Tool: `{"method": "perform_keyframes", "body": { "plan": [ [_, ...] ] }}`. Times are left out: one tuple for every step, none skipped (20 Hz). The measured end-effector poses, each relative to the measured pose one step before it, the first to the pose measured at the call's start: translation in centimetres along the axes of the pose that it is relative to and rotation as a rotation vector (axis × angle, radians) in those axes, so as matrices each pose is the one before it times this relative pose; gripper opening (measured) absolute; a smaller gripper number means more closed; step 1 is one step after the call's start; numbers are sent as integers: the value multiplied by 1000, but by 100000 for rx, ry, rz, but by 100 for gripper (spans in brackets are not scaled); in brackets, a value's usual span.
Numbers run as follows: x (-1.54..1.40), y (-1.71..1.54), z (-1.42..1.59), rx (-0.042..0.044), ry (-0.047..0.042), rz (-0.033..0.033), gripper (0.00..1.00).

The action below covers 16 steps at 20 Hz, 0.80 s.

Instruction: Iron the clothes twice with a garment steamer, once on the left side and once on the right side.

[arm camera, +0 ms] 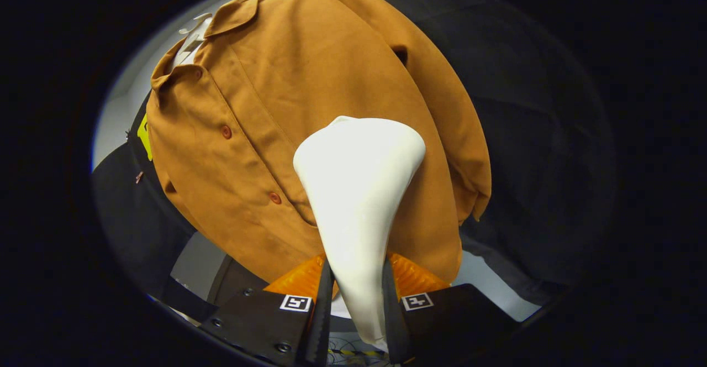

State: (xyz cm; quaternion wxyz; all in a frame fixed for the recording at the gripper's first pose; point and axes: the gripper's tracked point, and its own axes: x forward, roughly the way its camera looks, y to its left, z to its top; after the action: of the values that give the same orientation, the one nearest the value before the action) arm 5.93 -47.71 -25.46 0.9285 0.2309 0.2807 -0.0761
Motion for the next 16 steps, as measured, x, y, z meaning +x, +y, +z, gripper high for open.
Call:
{"method": "perform_keyframes", "body": {
  "plan": [
    [111,-355,-550,526,1252,-723,45],
    [196,-336,-539,544,1164,-606,44],
    [156,-342,-569,536,1050,-644,44],
    [103,-392,-529,502,982,-693,44],
    [43,-536,-462,672,1017,-941,45],
    [66,-378,-360,593,649,-914,45],
    [52,-432,-329,725,501,-1013,45],
    [-22,-541,-352,945,460,-1299,45],
    [-36,-455,-342,892,504,-1495,45],
    [-96,-477,-329,809,530,-1499,45],
    [-122,-427,-430,904,664,-1270,45],
    [-97,-346,-387,926,701,-1220,45],
    [-346,-240,-288,882,91,-985,45],
    [-330,97,-67,593,-684,-672,45],
    [-461,166,34,34,-1393,-825,45],
    [-750,219,221,-497,-1881,-807,45]
  ]
}}
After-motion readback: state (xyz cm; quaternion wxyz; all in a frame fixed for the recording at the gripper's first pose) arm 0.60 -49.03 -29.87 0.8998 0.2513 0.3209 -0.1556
